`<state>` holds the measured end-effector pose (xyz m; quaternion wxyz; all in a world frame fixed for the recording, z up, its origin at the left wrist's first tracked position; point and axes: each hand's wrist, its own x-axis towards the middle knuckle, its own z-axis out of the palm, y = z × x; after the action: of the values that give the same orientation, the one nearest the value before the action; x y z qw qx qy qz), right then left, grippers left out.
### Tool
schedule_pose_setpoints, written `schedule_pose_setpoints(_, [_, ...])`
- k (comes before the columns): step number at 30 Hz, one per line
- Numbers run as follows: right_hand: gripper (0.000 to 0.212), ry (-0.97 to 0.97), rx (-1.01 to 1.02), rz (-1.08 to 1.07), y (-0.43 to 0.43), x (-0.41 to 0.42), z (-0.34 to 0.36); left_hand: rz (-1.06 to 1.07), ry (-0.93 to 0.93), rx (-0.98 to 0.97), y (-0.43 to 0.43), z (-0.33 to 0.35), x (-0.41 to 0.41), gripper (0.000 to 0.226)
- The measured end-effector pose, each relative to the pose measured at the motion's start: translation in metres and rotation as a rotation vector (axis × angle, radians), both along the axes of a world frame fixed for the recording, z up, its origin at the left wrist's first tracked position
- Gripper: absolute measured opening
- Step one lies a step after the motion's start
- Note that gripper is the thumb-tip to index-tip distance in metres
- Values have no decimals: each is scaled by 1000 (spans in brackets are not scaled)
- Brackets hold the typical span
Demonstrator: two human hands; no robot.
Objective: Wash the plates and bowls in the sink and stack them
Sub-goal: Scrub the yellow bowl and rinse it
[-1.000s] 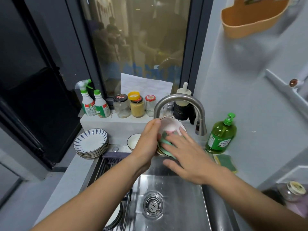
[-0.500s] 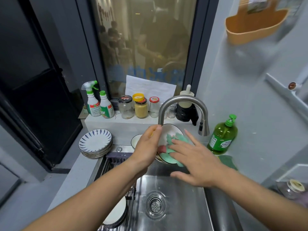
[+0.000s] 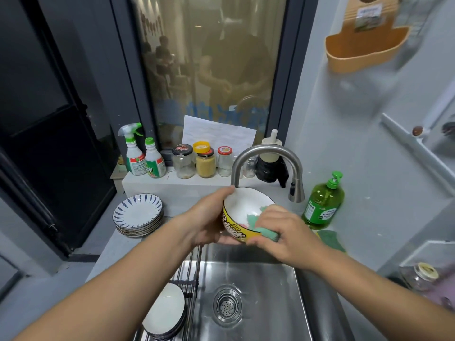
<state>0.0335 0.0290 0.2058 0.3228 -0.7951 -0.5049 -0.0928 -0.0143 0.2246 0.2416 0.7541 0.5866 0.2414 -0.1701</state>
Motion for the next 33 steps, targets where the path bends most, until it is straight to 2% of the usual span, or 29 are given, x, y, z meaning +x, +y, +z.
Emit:
schedule_pose_setpoints(3, [43,131,131,-86,8,-14,6,-132,-71,-109,8,2,-2,77])
schedule_pose_setpoints(4, [44,192,163,-122,9,-18,6,-133,-130,-161,7,-1,-5,78])
schedule_pose_setpoints(6, [45,348,219,-194,12,-27,11,-51,-277,-289,0,-12,-12,71])
schedule_pose_setpoints(8, [40,517,321,-233,16,-34,17,83,-410,-339,-10,-27,-18,73])
schedule_pose_setpoints(11, [33,642,406,-187,27,-45,20,176,-477,-363,-25,-34,-23,82])
schedule_pose_setpoints(13, [45,605,374,-160,32,-49,16,179,-430,-356,-28,-29,-23,81])
schedule_pose_setpoints(15, [58,468,295,-106,28,-44,12,146,-320,-426,-23,-22,-22,81])
schedule_pose_setpoints(18, [51,114,139,25,11,-24,6,-57,-83,-602,-6,-12,-18,93])
schedule_pose_setpoints(20, [44,0,75,58,3,-12,5,-202,6,-613,4,-15,-12,103])
schedule_pose_setpoints(22, [42,6,101,54,3,-10,2,-303,-17,-607,6,-19,-11,112])
schedule_pose_setpoints(24, [49,131,204,-11,7,-16,0,-312,-146,-647,-2,-23,-12,112])
schedule_pose_setpoints(26, [57,279,300,-90,13,-23,0,-180,-304,-680,-13,-29,-15,113])
schedule_pose_setpoints(29, [57,362,332,-102,21,-30,0,27,-421,-571,-25,-37,-15,120])
schedule_pose_setpoints(31, [58,327,285,-63,22,-32,-2,28,-394,-523,-24,-35,-16,113])
schedule_pose_setpoints(33, [48,168,213,5,15,-26,-4,-70,-296,-553,-17,-32,-17,113])
